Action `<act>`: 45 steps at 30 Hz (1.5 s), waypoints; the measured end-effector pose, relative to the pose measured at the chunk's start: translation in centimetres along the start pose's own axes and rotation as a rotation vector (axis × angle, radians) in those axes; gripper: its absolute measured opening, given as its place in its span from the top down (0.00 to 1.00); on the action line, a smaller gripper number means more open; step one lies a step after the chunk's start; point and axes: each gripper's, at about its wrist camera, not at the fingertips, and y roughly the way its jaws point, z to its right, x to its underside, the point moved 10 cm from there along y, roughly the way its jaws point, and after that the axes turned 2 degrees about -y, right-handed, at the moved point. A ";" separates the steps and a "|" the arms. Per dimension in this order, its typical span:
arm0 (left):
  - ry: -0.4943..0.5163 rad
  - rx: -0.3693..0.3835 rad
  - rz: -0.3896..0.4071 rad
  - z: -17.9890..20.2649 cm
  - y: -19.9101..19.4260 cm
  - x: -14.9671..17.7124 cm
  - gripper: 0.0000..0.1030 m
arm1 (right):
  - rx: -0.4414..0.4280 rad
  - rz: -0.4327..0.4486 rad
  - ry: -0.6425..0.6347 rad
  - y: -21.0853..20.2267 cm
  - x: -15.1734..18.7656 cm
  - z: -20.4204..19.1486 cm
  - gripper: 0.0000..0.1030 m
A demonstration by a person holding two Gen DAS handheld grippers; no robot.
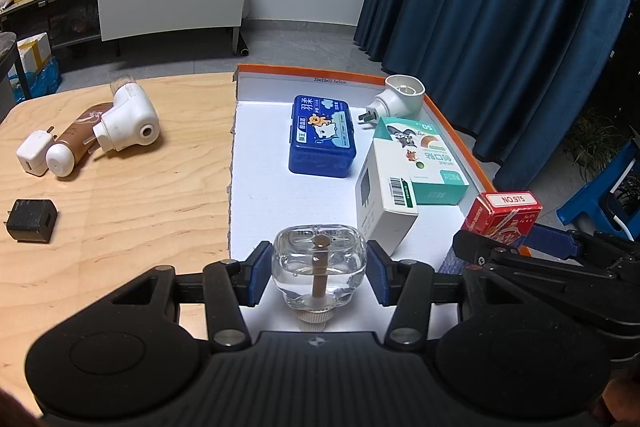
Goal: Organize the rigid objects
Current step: 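Lower the red-blue card box into the lid beside the teal box and open the right gripper, then lower the glass bottle into the lid and open the left gripper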
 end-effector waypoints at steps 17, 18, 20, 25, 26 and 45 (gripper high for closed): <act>0.005 0.002 0.000 0.1 0.2 -0.1 0.51 | 0.012 0.000 -0.003 0.4 0.0 0.4 0.29; 0.004 0.002 -0.001 0.1 0.2 -0.1 0.51 | 0.018 0.006 -0.004 0.3 0.0 0.5 0.28; 0.003 0.003 -0.001 0.1 0.2 -0.1 0.51 | 0.017 0.015 -0.003 0.2 -0.3 0.7 0.27; 0.007 0.005 -0.001 0.1 0.3 -0.2 0.51 | 0.033 0.049 0.022 -0.6 -1.0 1.4 0.25; 0.006 0.007 -0.001 0.1 0.3 -0.2 0.51 | 0.032 0.061 0.032 -0.8 -1.2 1.6 0.24; 0.021 0.025 0.005 0.1 -0.9 -1.3 0.36 | 0.030 0.140 0.027 -3.4 -3.5 0.8 0.23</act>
